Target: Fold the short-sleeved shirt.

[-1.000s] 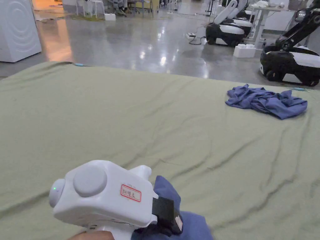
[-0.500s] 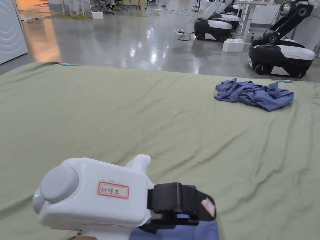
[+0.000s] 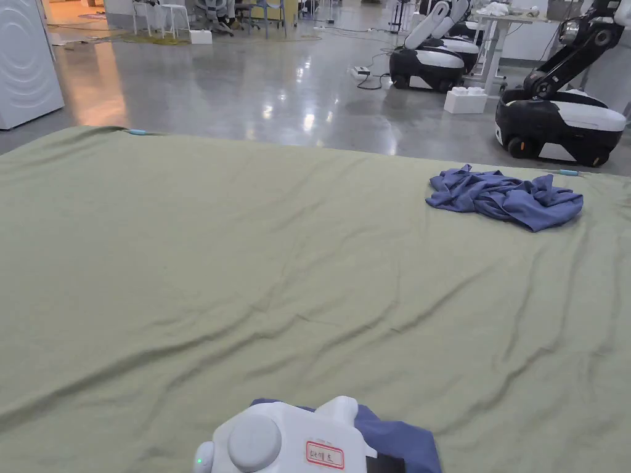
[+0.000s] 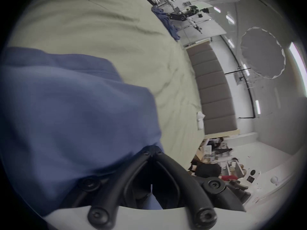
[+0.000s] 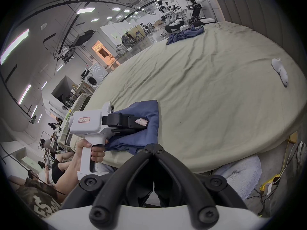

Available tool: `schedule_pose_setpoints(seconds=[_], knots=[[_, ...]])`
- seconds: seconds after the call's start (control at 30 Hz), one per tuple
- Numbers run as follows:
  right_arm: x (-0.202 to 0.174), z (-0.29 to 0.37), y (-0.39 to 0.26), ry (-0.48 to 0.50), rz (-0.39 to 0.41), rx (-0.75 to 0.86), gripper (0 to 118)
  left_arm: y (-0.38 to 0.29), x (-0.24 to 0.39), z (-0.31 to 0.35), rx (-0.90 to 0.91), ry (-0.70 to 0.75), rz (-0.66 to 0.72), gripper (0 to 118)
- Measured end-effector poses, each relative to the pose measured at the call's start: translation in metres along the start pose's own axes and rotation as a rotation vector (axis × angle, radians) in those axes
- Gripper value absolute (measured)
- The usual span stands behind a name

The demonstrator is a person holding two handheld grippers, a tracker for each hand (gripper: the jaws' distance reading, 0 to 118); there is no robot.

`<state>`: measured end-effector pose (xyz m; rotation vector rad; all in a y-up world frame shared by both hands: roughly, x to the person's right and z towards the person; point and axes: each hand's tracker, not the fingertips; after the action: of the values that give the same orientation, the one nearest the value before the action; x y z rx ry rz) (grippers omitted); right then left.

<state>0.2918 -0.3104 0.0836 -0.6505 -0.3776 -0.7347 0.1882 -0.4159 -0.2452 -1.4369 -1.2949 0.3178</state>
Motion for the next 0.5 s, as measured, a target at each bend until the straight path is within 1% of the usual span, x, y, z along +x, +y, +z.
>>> schedule_pose_setpoints(seconds=[0.07, 0.13, 0.2, 0.23, 0.3, 0.37, 0.43, 0.5], knots=[[-0.003, -0.003, 0.001, 0.002, 0.004, -0.007, 2, -0.002, 0.007, -0.002, -0.026, 0.0, -0.005, 0], [-0.008, -0.004, 0.004, 0.009, 0.015, -0.006, 2, -0.006, 0.015, 0.012, -0.039, -0.041, -0.022, 0], [-0.014, -0.005, 0.008, 0.026, 0.031, 0.003, 2, -0.013, 0.018, 0.048, -0.003, -0.153, -0.025, 0], [-0.017, -0.006, 0.011, 0.041, 0.044, 0.006, 2, -0.017, 0.018, 0.077, 0.054, -0.183, -0.05, 0], [-0.024, -0.009, 0.016, 0.056, 0.063, 0.009, 2, -0.023, 0.013, 0.129, 0.193, -0.161, -0.121, 0], [-0.03, -0.016, 0.022, 0.081, 0.093, 0.006, 2, -0.027, 0.0, 0.177, 0.322, -0.075, -0.168, 0], [-0.042, -0.033, 0.034, 0.122, 0.146, 0.014, 2, -0.032, -0.02, 0.217, 0.413, 0.01, -0.136, 0], [-0.054, -0.058, 0.044, 0.171, 0.156, 0.003, 2, -0.037, -0.041, 0.24, 0.449, 0.016, -0.044, 0]])
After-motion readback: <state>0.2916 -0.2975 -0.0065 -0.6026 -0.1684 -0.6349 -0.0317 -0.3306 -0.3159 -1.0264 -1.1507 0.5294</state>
